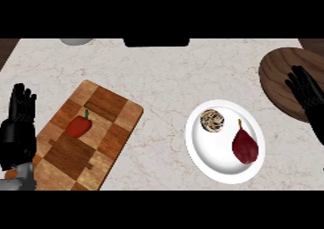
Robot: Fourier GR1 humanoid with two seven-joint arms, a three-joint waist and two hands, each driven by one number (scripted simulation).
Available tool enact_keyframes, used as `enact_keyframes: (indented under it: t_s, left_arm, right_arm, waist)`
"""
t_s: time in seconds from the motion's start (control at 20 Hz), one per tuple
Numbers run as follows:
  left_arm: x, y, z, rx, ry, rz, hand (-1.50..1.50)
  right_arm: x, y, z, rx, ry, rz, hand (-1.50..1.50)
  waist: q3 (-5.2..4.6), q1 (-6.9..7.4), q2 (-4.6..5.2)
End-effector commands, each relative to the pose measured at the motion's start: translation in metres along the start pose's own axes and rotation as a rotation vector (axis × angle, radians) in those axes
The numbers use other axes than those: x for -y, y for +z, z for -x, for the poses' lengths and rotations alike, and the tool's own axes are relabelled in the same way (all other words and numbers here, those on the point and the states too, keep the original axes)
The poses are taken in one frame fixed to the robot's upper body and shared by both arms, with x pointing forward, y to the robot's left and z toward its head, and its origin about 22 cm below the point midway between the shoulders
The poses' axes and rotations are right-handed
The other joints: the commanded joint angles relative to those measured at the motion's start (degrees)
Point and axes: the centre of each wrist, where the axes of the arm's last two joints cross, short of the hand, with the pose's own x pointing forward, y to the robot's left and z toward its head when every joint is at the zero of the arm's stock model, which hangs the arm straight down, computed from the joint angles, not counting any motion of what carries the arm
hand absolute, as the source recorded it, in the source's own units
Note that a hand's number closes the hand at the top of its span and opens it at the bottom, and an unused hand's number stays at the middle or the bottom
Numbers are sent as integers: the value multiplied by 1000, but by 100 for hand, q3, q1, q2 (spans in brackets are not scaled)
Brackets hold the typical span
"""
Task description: Pick the cupcake from the plate and place it in the bowl
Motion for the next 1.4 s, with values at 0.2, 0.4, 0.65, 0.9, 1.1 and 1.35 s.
enact_keyframes:
  t_s: [0.2, 0.4, 0.65, 0.9, 1.1, 1.35]
  left_arm:
    - [47, 12, -5, -25, 7, 418, 0]
    - [74, 24, -7, -72, 69, 580, 0]
    - [92, 13, -25, -77, 61, 704, 0]
    - [101, 11, -31, -81, 74, 720, 0]
    - [94, 13, -29, -95, 79, 714, 0]
    - [107, 21, -28, -93, 83, 747, 0]
  right_arm:
    - [-30, 4, 15, -52, -47, 596, 150]
    - [-46, 33, 62, -304, 136, 787, 150]
    - [-138, 18, 69, -228, 241, 874, -150]
    - [-126, 0, 68, -430, 485, 718, -150]
    - [-109, -14, 64, -690, 632, 567, -150]
    - [-133, -51, 25, -965, 617, 239, -150]
  waist:
    - [-72, -407, -199]
    - [-87, -369, -120]
    - [-75, 30, -152]
    - [-100, 62, -181]
    - [-116, 137, -196]
    - [-103, 191, -194]
